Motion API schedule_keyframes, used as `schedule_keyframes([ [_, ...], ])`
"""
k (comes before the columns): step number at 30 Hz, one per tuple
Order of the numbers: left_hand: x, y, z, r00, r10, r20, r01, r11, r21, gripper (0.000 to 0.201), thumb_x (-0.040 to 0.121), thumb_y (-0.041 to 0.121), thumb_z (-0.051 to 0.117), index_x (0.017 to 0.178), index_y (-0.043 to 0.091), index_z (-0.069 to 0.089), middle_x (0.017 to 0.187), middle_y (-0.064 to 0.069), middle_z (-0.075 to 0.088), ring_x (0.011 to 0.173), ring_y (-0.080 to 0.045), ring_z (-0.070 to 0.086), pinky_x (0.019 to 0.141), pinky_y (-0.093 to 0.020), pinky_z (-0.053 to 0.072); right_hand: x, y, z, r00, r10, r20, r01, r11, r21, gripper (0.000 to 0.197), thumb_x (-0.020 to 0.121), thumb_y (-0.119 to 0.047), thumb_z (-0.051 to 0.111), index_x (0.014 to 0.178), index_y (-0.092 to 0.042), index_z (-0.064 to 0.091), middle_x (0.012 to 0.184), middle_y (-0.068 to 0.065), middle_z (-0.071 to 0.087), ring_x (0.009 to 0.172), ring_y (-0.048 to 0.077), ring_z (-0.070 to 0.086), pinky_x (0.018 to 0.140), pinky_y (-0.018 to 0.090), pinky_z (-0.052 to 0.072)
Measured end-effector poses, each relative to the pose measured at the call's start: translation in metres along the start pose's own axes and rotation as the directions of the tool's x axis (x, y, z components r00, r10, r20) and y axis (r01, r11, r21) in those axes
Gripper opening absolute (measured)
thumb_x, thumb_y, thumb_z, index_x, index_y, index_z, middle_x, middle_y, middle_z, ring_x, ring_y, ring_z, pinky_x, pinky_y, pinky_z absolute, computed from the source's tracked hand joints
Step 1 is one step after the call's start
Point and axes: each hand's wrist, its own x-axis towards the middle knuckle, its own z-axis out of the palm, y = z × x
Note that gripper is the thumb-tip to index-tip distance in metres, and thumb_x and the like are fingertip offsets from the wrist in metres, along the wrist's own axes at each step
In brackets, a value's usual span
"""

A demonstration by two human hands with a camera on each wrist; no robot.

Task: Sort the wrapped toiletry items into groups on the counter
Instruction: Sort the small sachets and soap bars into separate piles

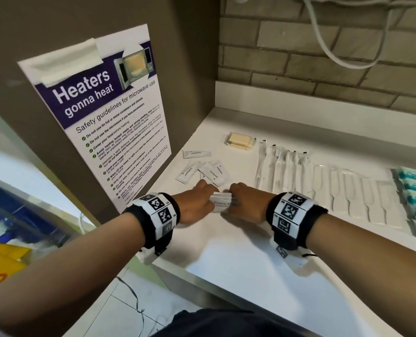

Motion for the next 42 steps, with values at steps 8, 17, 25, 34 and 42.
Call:
schedule_keyframes([
  [8,0.003,-0.010,-0.015,0.996,-0.094,0.005,0.092,0.960,-0.265,0.028,0.095,0.017,0.054,0.120,0.016,0.043,0.075,0.001,0.060,0.072,-0.020,0.057,0.076,-0.033,0.046,0.003,-0.001,-0.020,0.986,0.095,0.136,-0.125,0.964,0.236,0.012,0.081,-0.022,0.067,0.078,-0.012,0.059,0.067,-0.002,0.061,0.052,0.010,0.051,0.055,0.023,0.041],
  [17,0.008,-0.012,-0.018,0.987,-0.118,-0.109,0.103,0.986,-0.133,0.021,0.084,0.024,0.068,0.104,0.018,0.062,0.106,-0.001,0.064,0.093,-0.017,0.060,0.089,-0.032,0.049,0.006,-0.005,-0.029,0.981,0.135,0.139,-0.141,0.989,0.040,0.024,0.082,-0.030,0.067,0.063,-0.016,0.061,0.050,-0.005,0.055,0.056,0.011,0.050,0.070,0.027,0.044],
  [25,0.011,-0.018,-0.022,0.983,-0.100,-0.152,0.067,0.976,-0.210,0.035,0.084,0.027,0.072,0.116,0.018,0.061,0.106,0.006,0.057,0.078,-0.001,0.052,0.073,-0.015,0.041,0.007,-0.006,-0.034,0.995,0.082,0.049,-0.080,0.995,-0.051,0.047,0.084,-0.033,0.068,0.117,-0.001,0.062,0.117,0.015,0.065,0.108,0.030,0.061,0.090,0.037,0.049],
  [34,0.035,-0.032,-0.055,0.857,-0.258,-0.446,0.213,0.966,-0.150,0.021,0.091,0.014,0.056,0.111,0.008,0.062,0.114,-0.007,0.062,0.108,-0.025,0.059,0.087,-0.023,0.042,0.048,-0.009,-0.066,0.987,0.109,-0.115,-0.123,0.985,-0.120,0.037,0.092,-0.035,0.053,0.098,-0.001,0.067,0.103,0.013,0.065,0.095,0.027,0.060,0.078,0.031,0.048],
  [42,0.055,-0.038,-0.052,0.844,-0.380,-0.379,0.468,0.866,0.176,0.043,0.095,0.037,0.054,0.122,0.004,0.056,0.128,-0.015,0.057,0.118,-0.029,0.056,0.092,-0.032,0.045,0.085,-0.012,-0.068,0.979,0.203,-0.005,-0.201,0.964,-0.172,0.045,0.082,-0.048,0.069,0.058,-0.017,0.046,0.062,-0.002,0.048,0.069,0.019,0.052,0.055,0.024,0.037],
])
